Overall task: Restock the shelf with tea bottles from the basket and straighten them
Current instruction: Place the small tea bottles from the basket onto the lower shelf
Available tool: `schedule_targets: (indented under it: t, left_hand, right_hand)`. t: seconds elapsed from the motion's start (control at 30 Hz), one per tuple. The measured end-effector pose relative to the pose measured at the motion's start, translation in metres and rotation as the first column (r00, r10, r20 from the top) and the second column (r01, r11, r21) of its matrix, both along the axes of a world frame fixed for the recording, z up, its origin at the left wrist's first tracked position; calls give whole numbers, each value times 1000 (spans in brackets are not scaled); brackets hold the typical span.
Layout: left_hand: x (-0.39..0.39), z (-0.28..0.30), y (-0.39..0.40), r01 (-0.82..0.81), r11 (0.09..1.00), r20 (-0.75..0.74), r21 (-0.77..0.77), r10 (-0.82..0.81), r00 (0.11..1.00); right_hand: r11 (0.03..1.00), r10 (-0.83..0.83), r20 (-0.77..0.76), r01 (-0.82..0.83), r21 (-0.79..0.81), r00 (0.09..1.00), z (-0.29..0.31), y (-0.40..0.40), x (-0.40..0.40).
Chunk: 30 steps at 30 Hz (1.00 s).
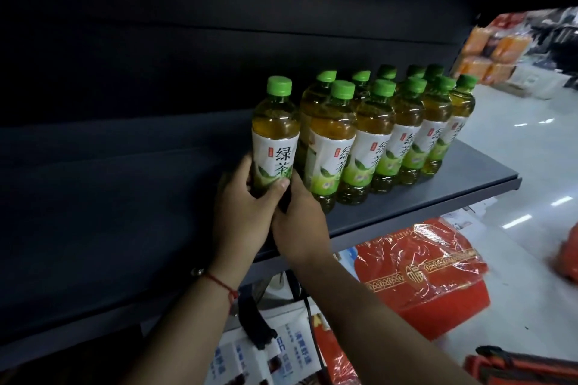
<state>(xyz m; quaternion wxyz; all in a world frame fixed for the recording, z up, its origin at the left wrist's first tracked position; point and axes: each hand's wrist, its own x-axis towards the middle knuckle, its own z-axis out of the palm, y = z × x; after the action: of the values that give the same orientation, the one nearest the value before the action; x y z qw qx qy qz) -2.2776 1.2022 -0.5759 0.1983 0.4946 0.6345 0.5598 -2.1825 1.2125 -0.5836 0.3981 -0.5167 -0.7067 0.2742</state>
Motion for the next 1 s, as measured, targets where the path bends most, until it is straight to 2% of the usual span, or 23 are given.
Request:
schedule_targets:
  t: [0.17,0.43,0.63,0.73,0.83,0.9,1.0]
  left_hand:
    - [1,0,11,-61,998,-21,8,61,998]
    - [1,5,19,-63,998,31,0,63,998]
    - [1,16,2,9,989,0,-147,-9,1000]
    - [8,27,-26,-13,972,-201,-233,-35,979]
    - [23,34,-62,3,959,-419,-282,-126,899]
    - [42,37,-87,80,939,-513,-334,-252,821]
    - [86,33,-119,238,873,-578,-426,-465,671]
  right_hand:
    - [998,-31,11,31,-57,999,-1,10,-10]
    - [987,80,25,-75,-141,997,7,25,-10]
    - [968,174,67,-158,-195,982,29,2,7]
    - [968,226,213,-196,-154,951,43,-26,32]
    - [971,240,479,-210,-115,845,51,-56,74]
    - [975,218,627,-196,-106,748,49,-82,110]
    - [980,189,737,-80,-182,649,25,-117,170]
